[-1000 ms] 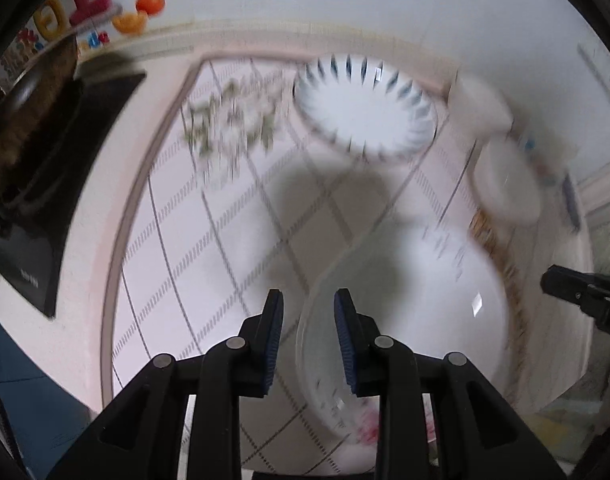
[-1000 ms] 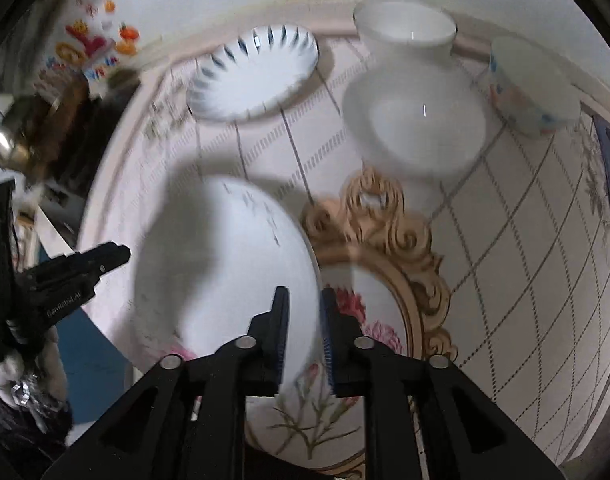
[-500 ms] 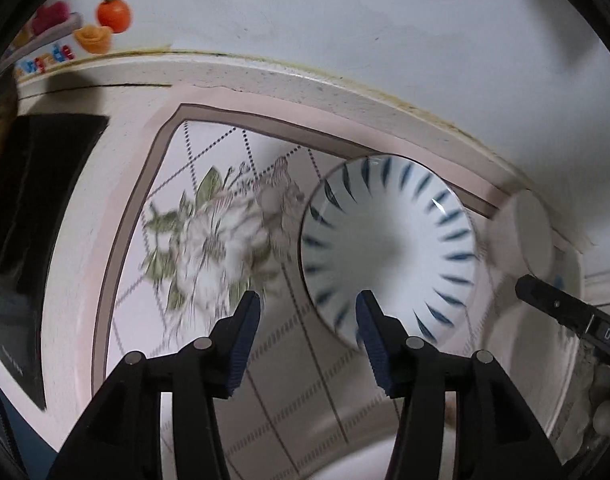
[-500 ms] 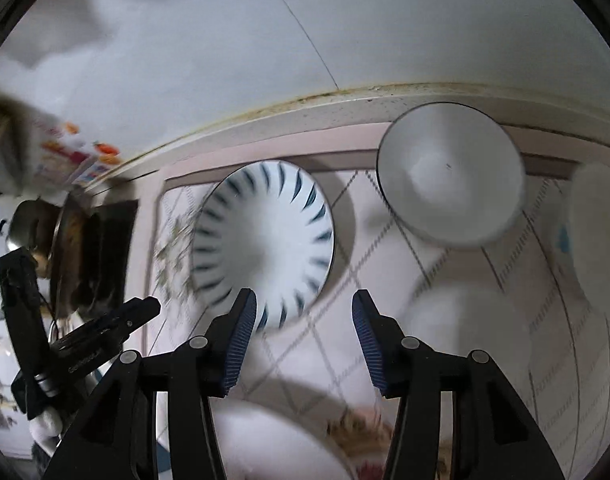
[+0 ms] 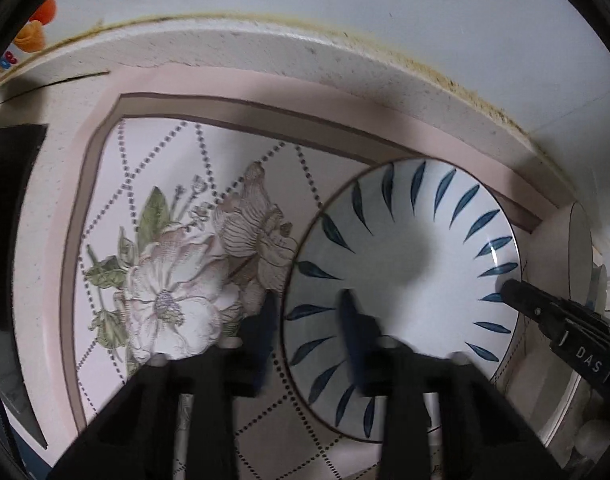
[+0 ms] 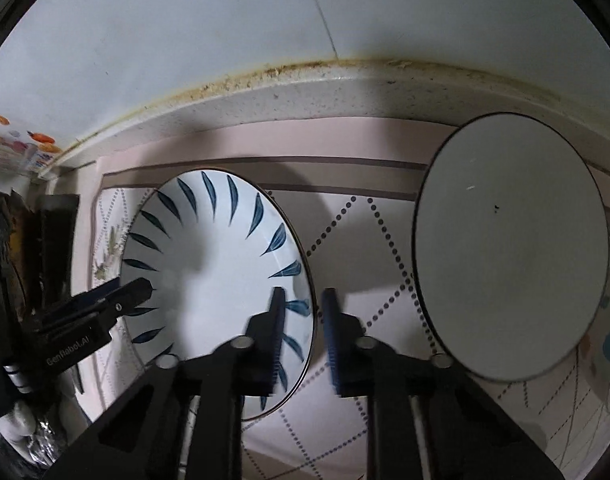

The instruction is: Organize plates and bowls

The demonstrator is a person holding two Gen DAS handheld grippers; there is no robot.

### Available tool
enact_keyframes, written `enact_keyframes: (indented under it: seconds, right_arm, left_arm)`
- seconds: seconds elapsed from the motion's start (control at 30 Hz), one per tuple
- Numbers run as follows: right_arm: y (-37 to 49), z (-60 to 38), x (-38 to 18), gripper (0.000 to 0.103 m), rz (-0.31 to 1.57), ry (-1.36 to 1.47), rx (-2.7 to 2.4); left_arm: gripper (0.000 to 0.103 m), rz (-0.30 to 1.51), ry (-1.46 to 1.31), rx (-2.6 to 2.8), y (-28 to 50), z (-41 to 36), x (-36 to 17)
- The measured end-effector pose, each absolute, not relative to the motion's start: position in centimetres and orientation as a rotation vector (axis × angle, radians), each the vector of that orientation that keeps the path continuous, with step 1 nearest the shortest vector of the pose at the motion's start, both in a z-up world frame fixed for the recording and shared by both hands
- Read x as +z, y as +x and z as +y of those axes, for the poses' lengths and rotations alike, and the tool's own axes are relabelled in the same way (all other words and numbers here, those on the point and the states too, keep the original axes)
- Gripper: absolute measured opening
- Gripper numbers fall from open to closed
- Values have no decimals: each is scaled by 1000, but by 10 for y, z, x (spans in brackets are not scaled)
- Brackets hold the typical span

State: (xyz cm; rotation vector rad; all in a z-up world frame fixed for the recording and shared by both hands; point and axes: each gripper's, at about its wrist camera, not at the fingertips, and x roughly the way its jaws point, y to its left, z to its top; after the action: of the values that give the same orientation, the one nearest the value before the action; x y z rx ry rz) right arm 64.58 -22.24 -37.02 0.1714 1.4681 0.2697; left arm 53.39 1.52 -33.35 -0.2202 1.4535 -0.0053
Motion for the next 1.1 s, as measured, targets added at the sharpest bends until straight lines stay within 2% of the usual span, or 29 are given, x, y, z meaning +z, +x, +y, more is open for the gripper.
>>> enact_keyframes:
  seconds: [0.27, 0.57, 1.1]
  right_arm:
    - [644, -218, -372, 11, 1440, 103, 279]
    - [631, -216, -357, 11, 1420, 105, 288]
    - [530, -225, -277, 11, 1352, 103, 310]
  left_arm:
    - [21, 1438, -146, 2, 523, 6, -329]
    - [21, 1389, -128, -18, 491, 2, -296]
    - [21, 1339, -118, -91, 406, -6, -231]
